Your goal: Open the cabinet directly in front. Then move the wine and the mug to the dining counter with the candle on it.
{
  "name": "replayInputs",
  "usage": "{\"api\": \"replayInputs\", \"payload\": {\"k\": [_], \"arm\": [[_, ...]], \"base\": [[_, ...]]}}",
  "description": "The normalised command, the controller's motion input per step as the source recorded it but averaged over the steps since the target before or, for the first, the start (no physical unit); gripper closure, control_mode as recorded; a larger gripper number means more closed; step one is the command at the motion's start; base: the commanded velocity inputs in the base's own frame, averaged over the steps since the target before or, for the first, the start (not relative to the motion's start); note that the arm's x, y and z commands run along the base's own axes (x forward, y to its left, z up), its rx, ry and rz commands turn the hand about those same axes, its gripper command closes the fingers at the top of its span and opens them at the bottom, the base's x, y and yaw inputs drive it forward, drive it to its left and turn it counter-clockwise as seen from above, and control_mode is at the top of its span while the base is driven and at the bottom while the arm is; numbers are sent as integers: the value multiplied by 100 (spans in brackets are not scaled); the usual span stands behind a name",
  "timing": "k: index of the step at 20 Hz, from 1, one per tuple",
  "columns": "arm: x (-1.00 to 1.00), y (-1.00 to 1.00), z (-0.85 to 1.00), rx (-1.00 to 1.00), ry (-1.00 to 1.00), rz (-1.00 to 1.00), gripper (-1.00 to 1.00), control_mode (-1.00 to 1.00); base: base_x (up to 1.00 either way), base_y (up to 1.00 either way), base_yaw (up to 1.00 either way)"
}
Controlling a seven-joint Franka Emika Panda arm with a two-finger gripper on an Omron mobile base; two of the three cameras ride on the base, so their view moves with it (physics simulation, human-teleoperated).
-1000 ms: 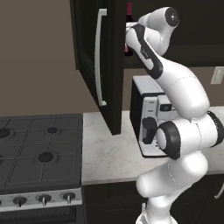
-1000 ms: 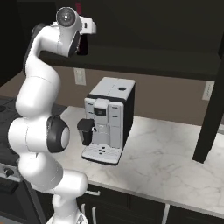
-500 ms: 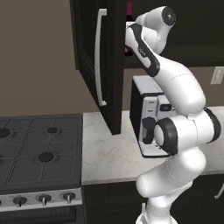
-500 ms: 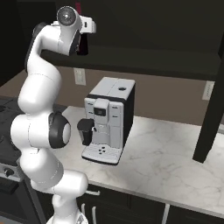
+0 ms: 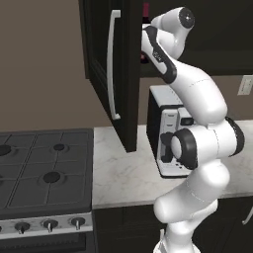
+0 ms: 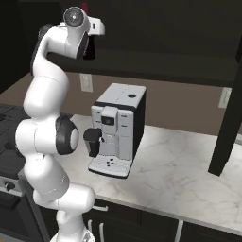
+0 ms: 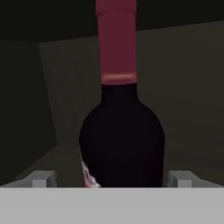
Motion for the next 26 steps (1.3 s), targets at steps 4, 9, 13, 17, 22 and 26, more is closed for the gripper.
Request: {"api": "replayInputs", "payload": {"k": [4, 9, 13, 17, 22, 26], "arm": [[17, 0, 0, 0, 0, 0, -100, -100], [13, 0, 0, 0, 0, 0, -100, -100], [14, 0, 0, 0, 0, 0, -100, -100], [11, 3, 0, 0, 0, 0, -100, -100], [12, 5, 0, 0, 0, 0, 100, -100], [1, 3, 0, 0, 0, 0, 100, -100]], "base": [[0, 0, 0], [0, 0, 0], [0, 0, 0], [0, 0, 0], [0, 0, 0], [0, 0, 0]]}}
